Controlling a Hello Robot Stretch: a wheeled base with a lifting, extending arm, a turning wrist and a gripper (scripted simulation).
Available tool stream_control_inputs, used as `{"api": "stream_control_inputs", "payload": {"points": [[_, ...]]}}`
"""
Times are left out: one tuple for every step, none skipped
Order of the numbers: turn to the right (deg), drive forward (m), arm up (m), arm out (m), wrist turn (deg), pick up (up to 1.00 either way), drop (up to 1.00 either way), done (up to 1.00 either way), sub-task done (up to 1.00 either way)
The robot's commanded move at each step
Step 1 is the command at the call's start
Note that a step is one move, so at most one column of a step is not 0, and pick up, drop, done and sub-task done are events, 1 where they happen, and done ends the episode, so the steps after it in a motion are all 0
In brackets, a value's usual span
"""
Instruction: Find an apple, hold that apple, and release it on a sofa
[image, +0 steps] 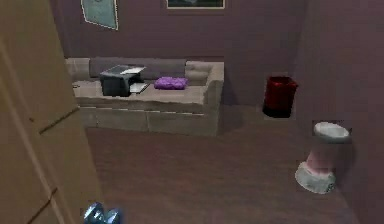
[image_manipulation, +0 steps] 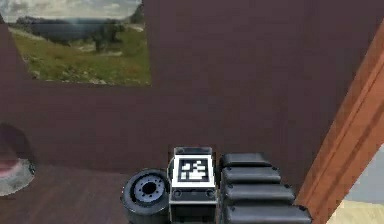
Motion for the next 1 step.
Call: {"api": "stream_control_inputs", "payload": {"points": [[0.0,0.80,0.00,0.00,0.0,0.00,0.00,0.00,0.00]]}}
